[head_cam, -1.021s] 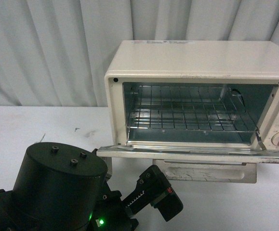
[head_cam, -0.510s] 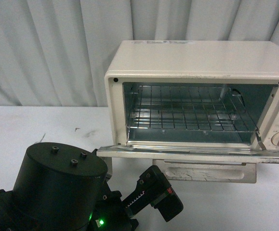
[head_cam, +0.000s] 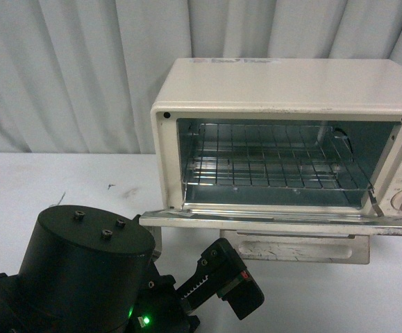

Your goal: Open oven

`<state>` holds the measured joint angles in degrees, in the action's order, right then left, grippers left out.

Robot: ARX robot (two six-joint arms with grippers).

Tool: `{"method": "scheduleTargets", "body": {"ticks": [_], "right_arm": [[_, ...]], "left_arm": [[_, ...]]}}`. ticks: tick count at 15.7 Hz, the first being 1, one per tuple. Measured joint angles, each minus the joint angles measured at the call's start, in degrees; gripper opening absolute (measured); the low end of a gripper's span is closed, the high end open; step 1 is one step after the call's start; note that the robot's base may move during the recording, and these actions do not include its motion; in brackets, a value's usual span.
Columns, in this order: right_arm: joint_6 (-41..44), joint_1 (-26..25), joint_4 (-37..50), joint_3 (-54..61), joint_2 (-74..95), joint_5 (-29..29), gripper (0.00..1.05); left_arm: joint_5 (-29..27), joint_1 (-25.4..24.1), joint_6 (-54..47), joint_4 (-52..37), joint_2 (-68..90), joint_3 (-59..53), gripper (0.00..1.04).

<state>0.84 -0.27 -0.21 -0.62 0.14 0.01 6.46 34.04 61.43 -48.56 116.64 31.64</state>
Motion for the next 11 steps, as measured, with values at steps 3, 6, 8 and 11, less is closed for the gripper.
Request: {"method": "scheduleTargets", "body": {"ticks": [3,6,8,11], "right_arm": [[0.0,0.0,0.0,0.0,0.0,0.0,0.92],[0.0,0.0,0.0,0.0,0.0,0.0,0.98],[0.0,0.0,0.0,0.0,0.0,0.0,0.98],[0.0,0.0,0.0,0.0,0.0,0.0,0.98]], "left_arm": [[0.0,0.0,0.0,0.0,0.0,0.0,0.98],[0.0,0.0,0.0,0.0,0.0,0.0,0.98],[-1.2,0.2,0.4,-0.5,0.0,0.0,0.98],[-28.2,5.9,10.4,-6.5,-0.4,-3.1,0.98]]}}
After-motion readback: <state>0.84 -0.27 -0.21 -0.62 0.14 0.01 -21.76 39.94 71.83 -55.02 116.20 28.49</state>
